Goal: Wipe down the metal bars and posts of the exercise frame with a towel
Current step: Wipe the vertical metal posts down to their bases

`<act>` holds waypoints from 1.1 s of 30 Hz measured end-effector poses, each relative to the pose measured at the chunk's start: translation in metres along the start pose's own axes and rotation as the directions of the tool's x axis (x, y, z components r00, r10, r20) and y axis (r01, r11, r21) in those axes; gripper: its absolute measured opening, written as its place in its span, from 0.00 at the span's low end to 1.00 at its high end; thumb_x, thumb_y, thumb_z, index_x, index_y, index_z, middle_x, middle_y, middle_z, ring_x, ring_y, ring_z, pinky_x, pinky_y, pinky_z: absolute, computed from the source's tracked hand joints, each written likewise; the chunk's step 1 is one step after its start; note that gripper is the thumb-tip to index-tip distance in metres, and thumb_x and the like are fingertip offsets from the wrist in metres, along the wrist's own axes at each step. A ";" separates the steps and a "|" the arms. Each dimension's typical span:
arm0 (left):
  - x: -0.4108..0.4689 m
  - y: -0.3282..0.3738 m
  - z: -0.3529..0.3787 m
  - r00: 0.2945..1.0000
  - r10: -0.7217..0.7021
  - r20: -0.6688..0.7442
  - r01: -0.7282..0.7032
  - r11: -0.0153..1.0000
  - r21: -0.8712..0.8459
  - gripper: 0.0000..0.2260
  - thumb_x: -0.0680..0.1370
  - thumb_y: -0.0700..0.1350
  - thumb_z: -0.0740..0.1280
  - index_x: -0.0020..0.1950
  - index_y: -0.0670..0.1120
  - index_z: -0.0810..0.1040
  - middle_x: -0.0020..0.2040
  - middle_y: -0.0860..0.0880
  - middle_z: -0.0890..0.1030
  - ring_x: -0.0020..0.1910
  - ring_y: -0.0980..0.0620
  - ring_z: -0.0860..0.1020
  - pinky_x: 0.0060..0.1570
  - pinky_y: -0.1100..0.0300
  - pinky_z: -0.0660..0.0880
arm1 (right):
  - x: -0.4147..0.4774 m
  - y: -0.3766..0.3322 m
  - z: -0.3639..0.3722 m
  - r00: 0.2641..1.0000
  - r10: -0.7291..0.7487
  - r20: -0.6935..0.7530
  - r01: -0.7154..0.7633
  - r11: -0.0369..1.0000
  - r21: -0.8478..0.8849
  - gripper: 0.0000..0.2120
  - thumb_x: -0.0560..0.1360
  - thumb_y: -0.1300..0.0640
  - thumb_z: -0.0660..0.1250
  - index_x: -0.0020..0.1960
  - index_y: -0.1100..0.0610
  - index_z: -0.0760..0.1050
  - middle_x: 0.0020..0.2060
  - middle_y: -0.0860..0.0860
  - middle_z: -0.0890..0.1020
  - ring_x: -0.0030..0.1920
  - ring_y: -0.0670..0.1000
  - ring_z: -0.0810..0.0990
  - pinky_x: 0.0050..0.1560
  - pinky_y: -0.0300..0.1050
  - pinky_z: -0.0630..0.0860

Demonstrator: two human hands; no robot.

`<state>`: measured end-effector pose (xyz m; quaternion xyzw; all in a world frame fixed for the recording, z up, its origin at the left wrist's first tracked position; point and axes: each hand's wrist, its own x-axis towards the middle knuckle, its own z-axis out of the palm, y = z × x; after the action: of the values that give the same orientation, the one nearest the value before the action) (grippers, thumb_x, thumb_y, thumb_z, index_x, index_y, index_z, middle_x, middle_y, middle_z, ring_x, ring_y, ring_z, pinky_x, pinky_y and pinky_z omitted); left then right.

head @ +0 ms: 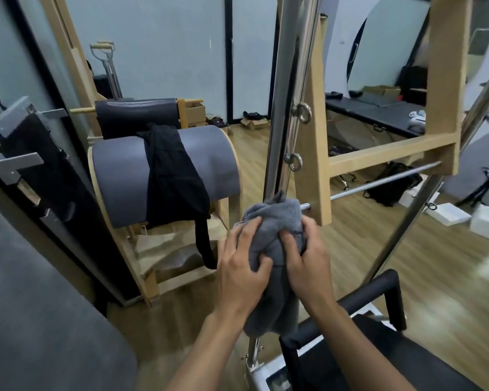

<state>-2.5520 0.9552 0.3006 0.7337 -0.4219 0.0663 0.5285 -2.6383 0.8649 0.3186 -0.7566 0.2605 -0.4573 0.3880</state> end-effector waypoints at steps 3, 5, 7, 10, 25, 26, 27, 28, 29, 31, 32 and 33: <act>0.014 0.014 -0.004 0.993 0.053 -0.102 -0.058 0.997 -0.050 0.26 0.73 0.43 0.64 0.71 0.51 0.69 0.65 0.51 0.74 0.61 0.51 0.71 0.64 0.59 0.68 | 0.018 -0.021 0.000 0.991 -0.093 -0.091 0.095 0.995 0.015 0.13 0.79 0.56 0.63 0.62 0.46 0.70 0.55 0.47 0.77 0.58 0.46 0.76 0.57 0.35 0.70; 0.023 0.016 -0.002 0.992 0.036 -0.123 -0.049 0.994 -0.096 0.26 0.73 0.41 0.66 0.71 0.50 0.70 0.65 0.53 0.74 0.61 0.52 0.72 0.64 0.61 0.68 | 0.023 -0.024 0.006 0.978 -0.135 -0.160 0.136 0.991 -0.004 0.12 0.79 0.58 0.64 0.62 0.51 0.71 0.57 0.48 0.76 0.59 0.43 0.74 0.58 0.33 0.68; 0.018 0.001 0.003 0.998 -0.010 -0.069 0.003 0.995 -0.102 0.25 0.71 0.40 0.67 0.69 0.49 0.72 0.62 0.53 0.76 0.60 0.52 0.72 0.63 0.58 0.69 | 0.009 -0.012 0.015 0.984 -0.102 -0.146 0.101 0.995 -0.015 0.13 0.79 0.59 0.64 0.63 0.56 0.72 0.55 0.50 0.75 0.56 0.40 0.74 0.55 0.28 0.67; -0.005 -0.040 0.009 0.976 -0.171 0.133 0.179 0.983 -0.050 0.25 0.71 0.39 0.68 0.68 0.51 0.73 0.61 0.51 0.78 0.61 0.50 0.73 0.62 0.58 0.69 | -0.031 0.025 0.023 0.999 0.019 0.031 -0.013 0.985 -0.173 0.13 0.79 0.56 0.64 0.63 0.52 0.71 0.54 0.48 0.75 0.51 0.41 0.75 0.47 0.26 0.67; -0.020 -0.050 0.026 0.960 -0.272 0.066 0.278 0.954 -0.114 0.20 0.73 0.33 0.67 0.61 0.51 0.78 0.58 0.56 0.78 0.60 0.51 0.74 0.63 0.54 0.71 | -0.052 0.052 0.035 0.999 -0.017 -0.028 0.012 0.983 -0.183 0.16 0.78 0.60 0.63 0.65 0.54 0.73 0.57 0.45 0.75 0.58 0.48 0.74 0.59 0.49 0.73; -0.024 -0.051 0.026 0.956 -0.284 0.080 0.292 0.949 -0.117 0.21 0.72 0.32 0.67 0.60 0.53 0.78 0.57 0.57 0.78 0.59 0.51 0.74 0.63 0.55 0.71 | -0.055 0.055 0.033 1.000 0.011 -0.009 -0.013 0.986 -0.166 0.16 0.78 0.60 0.64 0.65 0.54 0.73 0.57 0.44 0.75 0.58 0.48 0.75 0.59 0.48 0.73; -0.024 -0.049 0.024 0.960 -0.272 0.066 0.279 0.951 -0.135 0.22 0.72 0.32 0.67 0.60 0.55 0.78 0.57 0.58 0.78 0.60 0.52 0.74 0.63 0.58 0.70 | -0.053 0.053 0.031 1.000 0.023 -0.015 -0.025 0.989 -0.146 0.16 0.78 0.61 0.65 0.65 0.54 0.74 0.57 0.43 0.75 0.58 0.48 0.75 0.60 0.44 0.73; -0.021 -0.043 0.023 0.968 -0.249 0.026 0.249 0.954 -0.167 0.23 0.72 0.32 0.67 0.60 0.55 0.78 0.59 0.57 0.78 0.61 0.53 0.74 0.63 0.61 0.70 | -0.047 0.047 0.029 0.999 0.009 -0.044 -0.015 0.990 -0.137 0.16 0.78 0.62 0.65 0.65 0.55 0.74 0.58 0.45 0.75 0.59 0.48 0.75 0.61 0.37 0.71; -0.017 -0.036 0.021 0.973 -0.226 -0.032 0.215 0.954 -0.210 0.23 0.72 0.31 0.67 0.61 0.53 0.78 0.61 0.55 0.78 0.63 0.54 0.74 0.64 0.63 0.69 | -0.039 0.040 0.027 0.996 -0.015 -0.082 0.004 0.991 -0.133 0.17 0.78 0.64 0.65 0.66 0.56 0.73 0.59 0.48 0.76 0.59 0.46 0.74 0.61 0.31 0.68; -0.004 -0.025 0.020 0.962 -0.212 -0.170 0.159 0.946 -0.281 0.22 0.72 0.31 0.68 0.63 0.48 0.79 0.64 0.50 0.76 0.66 0.56 0.73 0.66 0.68 0.66 | -0.022 0.026 0.027 0.990 -0.062 -0.127 0.049 0.993 -0.109 0.18 0.78 0.65 0.64 0.67 0.57 0.72 0.60 0.50 0.75 0.61 0.43 0.72 0.62 0.28 0.64; 0.000 -0.023 0.022 0.955 -0.213 -0.206 0.148 0.945 -0.292 0.21 0.73 0.32 0.67 0.64 0.48 0.78 0.65 0.48 0.75 0.66 0.56 0.72 0.66 0.69 0.65 | -0.018 0.025 0.028 0.990 -0.081 -0.119 0.071 0.994 -0.086 0.18 0.79 0.66 0.63 0.68 0.57 0.71 0.61 0.50 0.74 0.62 0.43 0.71 0.63 0.29 0.63; 0.000 -0.025 0.026 0.955 -0.212 -0.207 0.148 0.947 -0.286 0.20 0.73 0.34 0.67 0.64 0.47 0.78 0.65 0.48 0.75 0.66 0.56 0.72 0.67 0.69 0.65 | -0.019 0.029 0.028 0.992 -0.081 -0.098 0.076 0.995 -0.057 0.19 0.79 0.67 0.62 0.68 0.57 0.70 0.62 0.49 0.73 0.63 0.42 0.71 0.64 0.30 0.64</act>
<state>-2.5439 0.9356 0.2717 0.6784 -0.2919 0.0464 0.6727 -2.6225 0.8724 0.2773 -0.7526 0.2618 -0.5023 0.3359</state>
